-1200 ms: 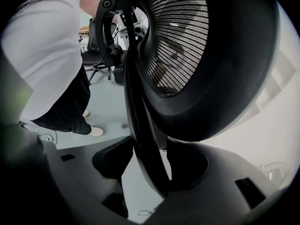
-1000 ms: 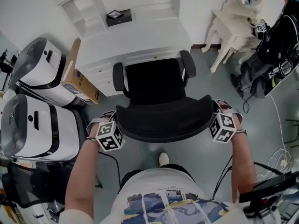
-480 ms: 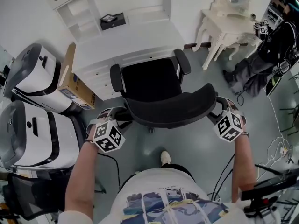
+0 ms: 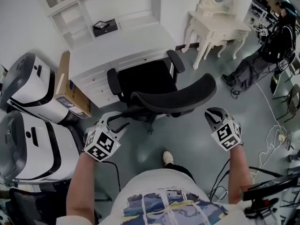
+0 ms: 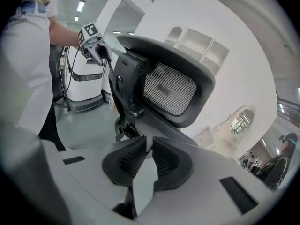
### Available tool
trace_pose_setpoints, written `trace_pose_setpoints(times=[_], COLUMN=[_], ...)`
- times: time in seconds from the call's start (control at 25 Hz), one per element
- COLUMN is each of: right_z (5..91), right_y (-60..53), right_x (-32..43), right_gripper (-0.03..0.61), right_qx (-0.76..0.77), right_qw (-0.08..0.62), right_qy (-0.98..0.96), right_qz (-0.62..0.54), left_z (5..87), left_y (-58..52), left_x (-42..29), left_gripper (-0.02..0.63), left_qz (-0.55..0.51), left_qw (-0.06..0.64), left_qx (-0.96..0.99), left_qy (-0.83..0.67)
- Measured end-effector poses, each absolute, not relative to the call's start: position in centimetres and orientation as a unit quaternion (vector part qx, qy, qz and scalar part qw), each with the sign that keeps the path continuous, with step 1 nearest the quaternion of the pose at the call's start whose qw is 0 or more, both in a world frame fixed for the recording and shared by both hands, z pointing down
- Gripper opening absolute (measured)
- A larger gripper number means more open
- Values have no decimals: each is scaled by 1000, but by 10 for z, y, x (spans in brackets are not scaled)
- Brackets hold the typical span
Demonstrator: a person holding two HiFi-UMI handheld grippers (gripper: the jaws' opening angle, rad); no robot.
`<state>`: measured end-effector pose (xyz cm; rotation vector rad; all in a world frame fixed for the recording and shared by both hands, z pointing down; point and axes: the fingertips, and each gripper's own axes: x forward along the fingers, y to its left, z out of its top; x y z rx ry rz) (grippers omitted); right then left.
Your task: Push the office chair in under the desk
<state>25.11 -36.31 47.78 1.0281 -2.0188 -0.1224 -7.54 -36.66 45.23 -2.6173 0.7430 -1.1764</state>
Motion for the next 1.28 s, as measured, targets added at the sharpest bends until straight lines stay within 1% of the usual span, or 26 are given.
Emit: trace_pose_setpoints(times=[0.24, 0.4, 0.64, 0.88, 1.28], right_z=[469, 462, 450, 460, 442], right_y=[-314, -281, -233, -187, -150], right_x=[201, 165, 116, 74, 28], right_gripper=[41, 34, 29, 26, 26], right_qx=[424, 431, 437, 427, 409], right_qw=[381, 344, 294, 275, 232], right_qy=[-822, -834, -849, -860, -880], right_qz=[-7, 19, 37, 52, 66], left_z=[431, 425, 417, 409, 400], left_y=[-338, -309, -255, -208, -166], left_x=[-83, -85, -90, -96, -103], left_gripper=[59, 23, 12, 12, 12], left_qz=[-325, -290, -235, -194, -175], left_qw=[56, 22, -17, -38, -51], left_qx=[-907, -923, -943, -955, -958], left_qy=[263, 251, 235, 222, 221])
